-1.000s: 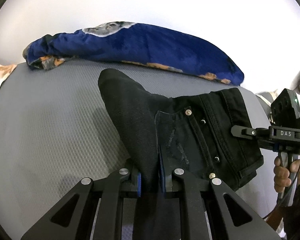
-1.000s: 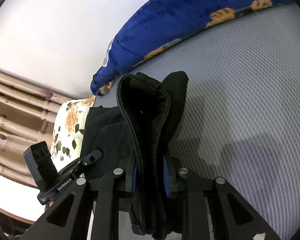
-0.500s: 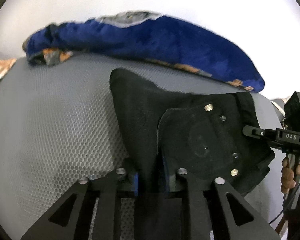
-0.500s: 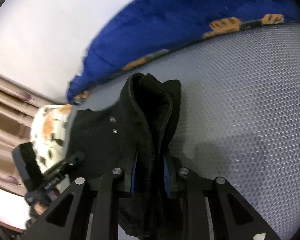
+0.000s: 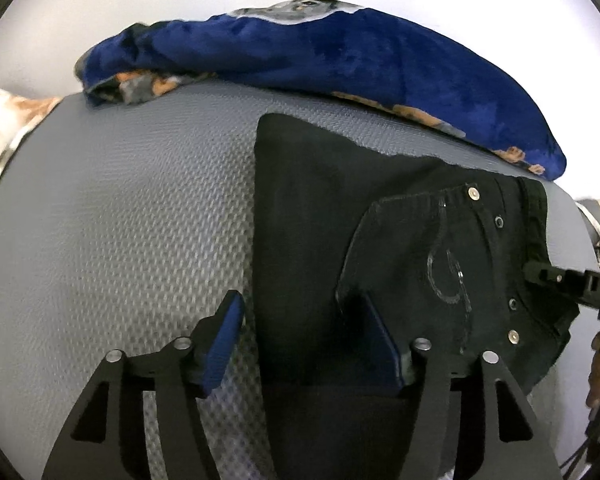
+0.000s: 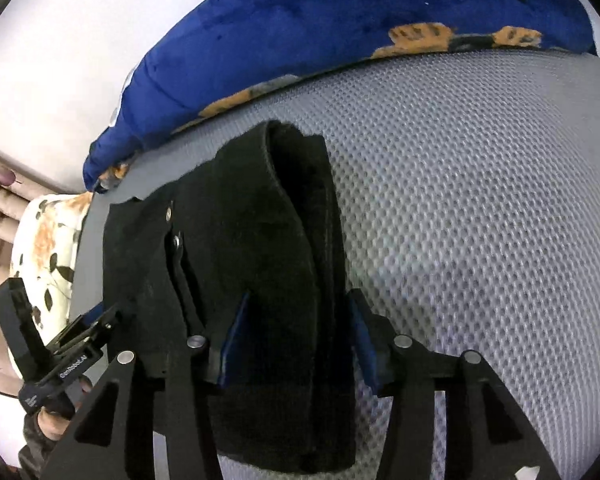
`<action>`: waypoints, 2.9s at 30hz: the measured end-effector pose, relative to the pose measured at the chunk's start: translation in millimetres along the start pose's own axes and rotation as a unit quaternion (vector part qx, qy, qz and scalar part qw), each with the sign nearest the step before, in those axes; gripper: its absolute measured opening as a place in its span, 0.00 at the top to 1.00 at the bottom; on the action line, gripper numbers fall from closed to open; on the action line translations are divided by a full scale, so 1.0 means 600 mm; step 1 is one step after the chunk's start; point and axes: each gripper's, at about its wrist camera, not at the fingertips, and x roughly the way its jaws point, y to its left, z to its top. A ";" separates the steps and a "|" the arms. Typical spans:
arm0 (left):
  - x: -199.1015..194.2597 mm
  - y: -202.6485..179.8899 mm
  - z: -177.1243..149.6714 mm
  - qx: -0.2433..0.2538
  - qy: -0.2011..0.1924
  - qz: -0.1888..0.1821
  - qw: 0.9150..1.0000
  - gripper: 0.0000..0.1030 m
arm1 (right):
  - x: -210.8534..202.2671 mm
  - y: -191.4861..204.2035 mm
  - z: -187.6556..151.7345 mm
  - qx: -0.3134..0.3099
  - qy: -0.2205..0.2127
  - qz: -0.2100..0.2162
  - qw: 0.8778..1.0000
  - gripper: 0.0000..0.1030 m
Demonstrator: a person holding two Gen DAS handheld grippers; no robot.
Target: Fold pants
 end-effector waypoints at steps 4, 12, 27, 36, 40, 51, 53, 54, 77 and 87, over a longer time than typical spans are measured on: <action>-0.020 -0.001 -0.022 -0.002 0.004 0.012 1.000 0.33 | -0.011 0.001 -0.023 0.007 -0.003 -0.009 1.000 0.48; -0.101 -0.017 -0.077 0.003 -0.027 0.034 0.999 0.23 | -0.079 0.024 -0.079 -0.012 -0.059 -0.045 0.997 0.40; -0.246 -0.078 -0.178 0.021 -0.098 0.058 0.993 0.20 | -0.168 0.114 -0.233 -0.134 -0.120 -0.100 0.979 0.26; -0.281 -0.084 -0.209 0.017 -0.104 0.068 0.992 0.20 | -0.202 0.156 -0.271 -0.147 -0.151 -0.096 0.973 0.19; -0.287 -0.083 -0.220 0.008 -0.106 0.074 0.992 0.20 | -0.210 0.174 -0.285 -0.167 -0.166 -0.108 0.966 0.15; -0.290 -0.086 -0.235 0.011 -0.105 0.083 0.991 0.20 | -0.205 0.180 -0.301 -0.161 -0.159 -0.106 0.968 0.14; -0.290 -0.088 -0.237 0.013 -0.107 0.086 0.990 0.20 | -0.202 0.179 -0.302 -0.161 -0.155 -0.107 0.969 0.14; -0.290 -0.089 -0.237 0.015 -0.107 0.086 0.990 0.20 | -0.201 0.178 -0.303 -0.160 -0.153 -0.108 0.969 0.14; -0.290 -0.096 -0.244 0.022 -0.116 0.106 0.987 0.20 | -0.189 0.168 -0.313 -0.155 -0.138 -0.109 0.972 0.14; -0.286 -0.099 -0.246 0.023 -0.112 0.103 0.988 0.20 | -0.183 0.167 -0.314 -0.154 -0.132 -0.108 0.973 0.14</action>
